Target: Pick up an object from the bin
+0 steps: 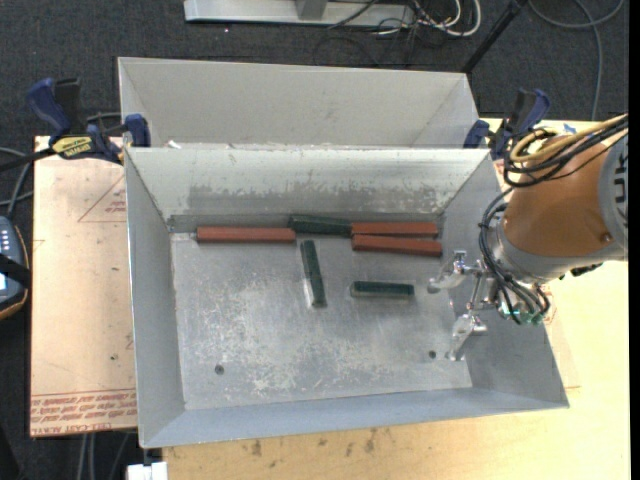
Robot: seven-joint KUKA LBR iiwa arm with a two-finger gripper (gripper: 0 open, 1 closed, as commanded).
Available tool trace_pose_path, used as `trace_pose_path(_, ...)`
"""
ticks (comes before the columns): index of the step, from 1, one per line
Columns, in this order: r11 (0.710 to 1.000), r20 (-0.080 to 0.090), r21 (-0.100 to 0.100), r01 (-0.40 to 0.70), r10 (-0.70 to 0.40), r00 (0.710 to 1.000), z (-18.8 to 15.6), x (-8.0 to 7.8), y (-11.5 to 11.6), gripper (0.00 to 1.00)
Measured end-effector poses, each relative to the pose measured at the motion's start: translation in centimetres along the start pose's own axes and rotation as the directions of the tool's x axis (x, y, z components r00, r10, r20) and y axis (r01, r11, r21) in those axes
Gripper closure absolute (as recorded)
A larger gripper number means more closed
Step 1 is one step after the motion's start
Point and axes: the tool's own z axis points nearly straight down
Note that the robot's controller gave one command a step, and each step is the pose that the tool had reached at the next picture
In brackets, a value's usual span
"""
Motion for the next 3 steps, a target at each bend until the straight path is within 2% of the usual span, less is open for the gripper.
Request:
trace_pose_path(1, 1.0, 0.007, 0.001, 0.002, -0.002, 1.0, -0.3, -0.2, 0.0, 0.0)
trace_pose_path(2, 1.0, 0.018, 0.0, -0.018, 0.018, 1.0, 4.7, -5.4, 6.2, 1.0)
trace_pose_path(3, 1.0, 0.018, 0.001, -0.018, 0.018, 1.0, 4.7, -5.4, 6.2, 1.0)
